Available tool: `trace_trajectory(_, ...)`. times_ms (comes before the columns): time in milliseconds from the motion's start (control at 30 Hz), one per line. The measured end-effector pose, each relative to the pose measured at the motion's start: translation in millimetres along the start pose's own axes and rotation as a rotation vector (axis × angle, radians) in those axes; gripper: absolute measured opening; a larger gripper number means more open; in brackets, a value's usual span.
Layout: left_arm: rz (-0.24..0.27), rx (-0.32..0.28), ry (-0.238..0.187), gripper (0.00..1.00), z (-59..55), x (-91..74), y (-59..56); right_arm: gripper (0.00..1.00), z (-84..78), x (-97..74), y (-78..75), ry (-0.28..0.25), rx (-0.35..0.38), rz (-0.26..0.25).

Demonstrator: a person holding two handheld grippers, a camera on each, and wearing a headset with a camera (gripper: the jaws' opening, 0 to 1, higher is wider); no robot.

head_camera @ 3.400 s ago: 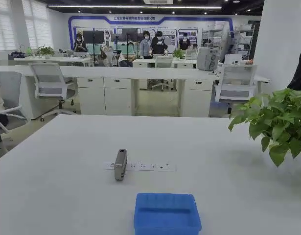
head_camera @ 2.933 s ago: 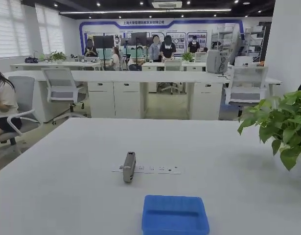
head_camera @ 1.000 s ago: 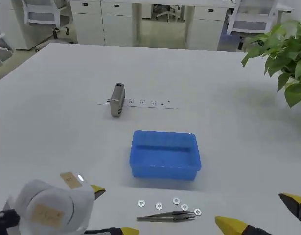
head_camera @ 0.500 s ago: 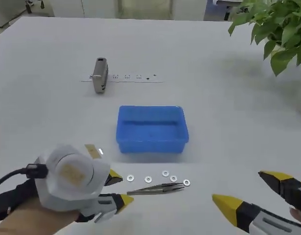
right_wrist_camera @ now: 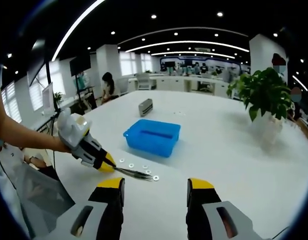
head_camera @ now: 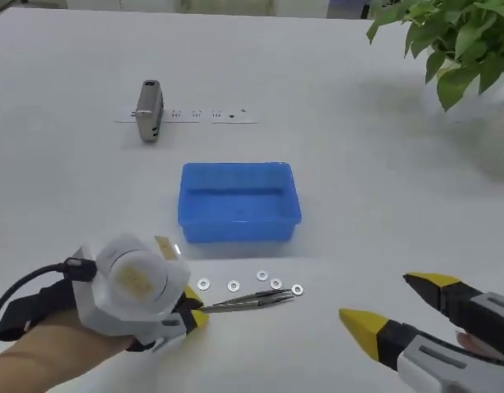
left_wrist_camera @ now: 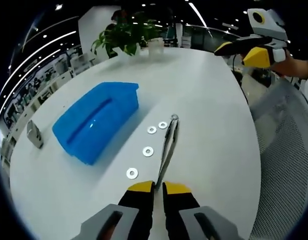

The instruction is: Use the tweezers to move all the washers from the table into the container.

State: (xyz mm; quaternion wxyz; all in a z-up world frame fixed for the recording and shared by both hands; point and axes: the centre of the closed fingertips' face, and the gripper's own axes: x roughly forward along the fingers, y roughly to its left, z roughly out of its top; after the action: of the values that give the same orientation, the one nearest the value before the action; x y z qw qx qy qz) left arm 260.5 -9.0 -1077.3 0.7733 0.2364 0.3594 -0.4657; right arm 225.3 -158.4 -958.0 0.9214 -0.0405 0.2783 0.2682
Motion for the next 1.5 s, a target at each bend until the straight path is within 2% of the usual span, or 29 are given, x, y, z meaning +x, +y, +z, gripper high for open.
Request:
trace_trajectory(33,-0.004,0.012,0.005,0.00,0.0,0.5,-0.7,0.46,0.2,-0.2,0.5,0.001,-0.002,0.003)
trace_trajectory(200,-0.019,0.052,0.005,0.00,2.6,0.0,-6.3,0.44,3.4,-2.0,4.9,-0.004,-0.008,0.011)
trace_trajectory(300,-0.012,0.066,-0.006,0.00,9.2,-6.2,-7.0,0.43,4.8,-2.8,8.5,-0.006,-0.023,0.019)
trace_trajectory(533,0.040,0.086,-0.051,0.00,32.8,-34.2,-6.2,0.41,9.0,0.6,19.5,-0.001,-0.047,0.055)
trace_trajectory(733,0.044,0.088,-0.102,0.00,49.4,-55.4,-13.6,0.37,15.9,5.3,33.7,-0.002,-0.085,0.117)
trace_trajectory(867,0.026,0.095,-0.112,0.00,57.1,-65.3,-20.8,0.31,15.7,12.8,44.3,0.025,-0.160,0.166)
trace_trajectory(1033,-0.007,0.083,-0.115,0.00,63.0,-74.8,-28.9,0.27,13.0,24.2,66.4,0.063,-0.224,0.285)
trace_trajectory(1133,-0.018,0.101,-0.127,0.00,69.2,-81.9,-33.5,0.24,11.8,30.1,84.9,0.074,-0.282,0.391)
trace_trajectory(1200,-0.038,0.127,-0.130,0.00,73.3,-87.1,-38.9,0.23,8.5,35.6,98.9,0.098,-0.331,0.483)
trace_trajectory(1267,-0.058,0.153,-0.114,0.00,73.8,-90.9,-43.2,0.22,8.2,40.5,106.1,0.101,-0.370,0.533)
trace_trajectory(1333,-0.066,0.168,-0.114,0.00,75.9,-94.5,-45.7,0.21,4.0,48.8,109.6,0.135,-0.407,0.562)
trace_trajectory(1467,-0.108,0.207,-0.093,0.00,78.6,-103.5,-54.4,0.18,6.0,58.6,123.2,0.120,-0.469,0.624)
trace_trajectory(1500,-0.112,0.217,-0.093,0.00,80.6,-106.8,-56.1,0.18,3.3,59.0,127.4,0.135,-0.490,0.654)
